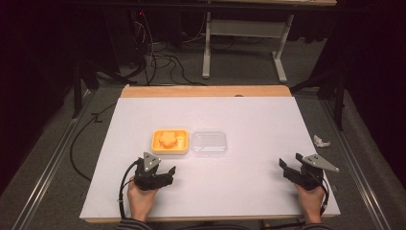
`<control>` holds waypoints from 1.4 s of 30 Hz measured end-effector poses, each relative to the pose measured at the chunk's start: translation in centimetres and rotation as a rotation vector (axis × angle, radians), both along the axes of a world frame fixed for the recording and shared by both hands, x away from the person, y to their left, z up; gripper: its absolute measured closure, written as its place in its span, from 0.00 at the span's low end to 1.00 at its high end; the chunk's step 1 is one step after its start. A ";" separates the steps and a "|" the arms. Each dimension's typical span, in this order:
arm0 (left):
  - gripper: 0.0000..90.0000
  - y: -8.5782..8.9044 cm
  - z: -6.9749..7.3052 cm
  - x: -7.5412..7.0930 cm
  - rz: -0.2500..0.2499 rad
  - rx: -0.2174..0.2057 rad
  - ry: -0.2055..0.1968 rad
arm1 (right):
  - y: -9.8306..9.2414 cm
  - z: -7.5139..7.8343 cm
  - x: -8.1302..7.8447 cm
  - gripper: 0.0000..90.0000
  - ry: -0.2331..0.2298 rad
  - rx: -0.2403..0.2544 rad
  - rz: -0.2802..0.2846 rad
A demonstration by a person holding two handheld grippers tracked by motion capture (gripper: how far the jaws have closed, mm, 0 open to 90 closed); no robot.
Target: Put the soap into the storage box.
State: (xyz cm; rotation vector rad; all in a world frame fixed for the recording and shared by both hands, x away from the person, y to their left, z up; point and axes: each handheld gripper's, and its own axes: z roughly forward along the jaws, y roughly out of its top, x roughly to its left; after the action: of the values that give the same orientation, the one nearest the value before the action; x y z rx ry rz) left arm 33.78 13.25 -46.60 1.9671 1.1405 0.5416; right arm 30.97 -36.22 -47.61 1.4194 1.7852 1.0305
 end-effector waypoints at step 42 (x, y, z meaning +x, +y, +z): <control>0.25 -1.9 -1.7 0.8 -0.003 0.023 -0.032 | 0.0 0.0 0.0 0.32 0.000 0.001 -0.001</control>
State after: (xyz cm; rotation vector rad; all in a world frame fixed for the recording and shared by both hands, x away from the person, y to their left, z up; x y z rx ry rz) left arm 34.62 11.33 -48.30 1.9729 1.1159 0.5849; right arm 30.94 -36.20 -47.60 1.4208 1.7839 1.0316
